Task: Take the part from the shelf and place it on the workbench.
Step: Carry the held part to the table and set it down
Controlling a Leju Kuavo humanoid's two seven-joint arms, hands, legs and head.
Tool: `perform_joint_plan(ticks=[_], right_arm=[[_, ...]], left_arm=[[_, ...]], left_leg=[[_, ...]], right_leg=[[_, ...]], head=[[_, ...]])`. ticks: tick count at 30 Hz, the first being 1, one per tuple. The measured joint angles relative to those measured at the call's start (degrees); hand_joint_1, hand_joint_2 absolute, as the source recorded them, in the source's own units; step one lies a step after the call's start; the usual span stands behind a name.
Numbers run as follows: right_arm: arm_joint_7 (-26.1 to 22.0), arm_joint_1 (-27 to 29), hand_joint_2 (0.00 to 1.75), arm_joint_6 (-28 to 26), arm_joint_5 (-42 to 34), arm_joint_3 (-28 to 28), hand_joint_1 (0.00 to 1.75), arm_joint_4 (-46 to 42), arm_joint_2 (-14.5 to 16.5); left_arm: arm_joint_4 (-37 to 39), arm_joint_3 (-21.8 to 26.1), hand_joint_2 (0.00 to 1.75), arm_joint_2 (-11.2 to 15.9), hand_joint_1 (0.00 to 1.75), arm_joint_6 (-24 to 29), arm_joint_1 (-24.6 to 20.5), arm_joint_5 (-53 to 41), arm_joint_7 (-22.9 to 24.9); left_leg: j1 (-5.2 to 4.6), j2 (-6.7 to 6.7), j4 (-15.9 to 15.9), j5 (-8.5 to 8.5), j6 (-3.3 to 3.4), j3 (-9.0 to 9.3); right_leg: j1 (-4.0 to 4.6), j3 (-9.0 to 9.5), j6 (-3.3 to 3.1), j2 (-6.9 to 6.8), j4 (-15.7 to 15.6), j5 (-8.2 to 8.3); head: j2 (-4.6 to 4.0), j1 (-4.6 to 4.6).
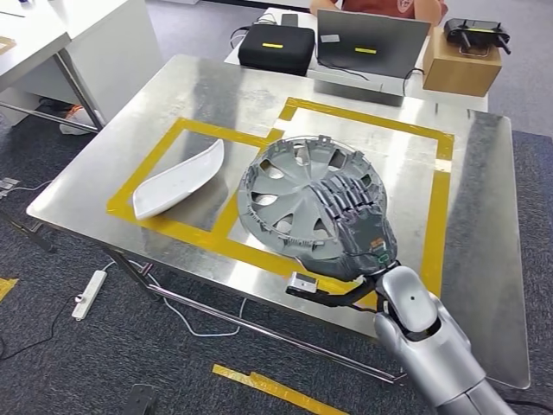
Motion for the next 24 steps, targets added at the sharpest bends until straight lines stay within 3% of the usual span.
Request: perform_joint_plan(ticks=[15,20,24], right_arm=[[-3.9,9.9,0.0,-2.7,-2.4,-9.0,0.0,-11.4,3.2],[-4.4,11.0,0.0,-2.6,-2.6,-10.2,0.0,-12.5,4.0],[-4.6,11.3,0.0,-2.6,-2.6,-10.8,0.0,-13.1,4.4]], left_arm=[[0.0,0.1,0.0,-0.1,0.0,0.2,0.0,0.0,-0.1],[0.0,0.1,0.0,-0.1,0.0,0.2,0.0,0.0,-0.1],[0.0,0.2,0.0,-0.1,0.0,0.2,0.0,0.0,-0.1]], left_leg=[[-0.08,0.0,0.3,-0.12,0.18,-0.04],[-0.13,0.01,0.8,-0.38,0.61,-0.3],[-0.1,0.29,0.4,-0.04,1.41,-0.28]], right_leg=[[-0.12,0.04,0.09,0.03,-0.1,0.08],[-0.15,0.05,0.38,0.04,-0.1,0.15],[-0.23,-0.04,1.11,0.24,-0.3,0.27]], head=[[0.0,-0.01],[0.0,-0.02],[0.0,0.01]])
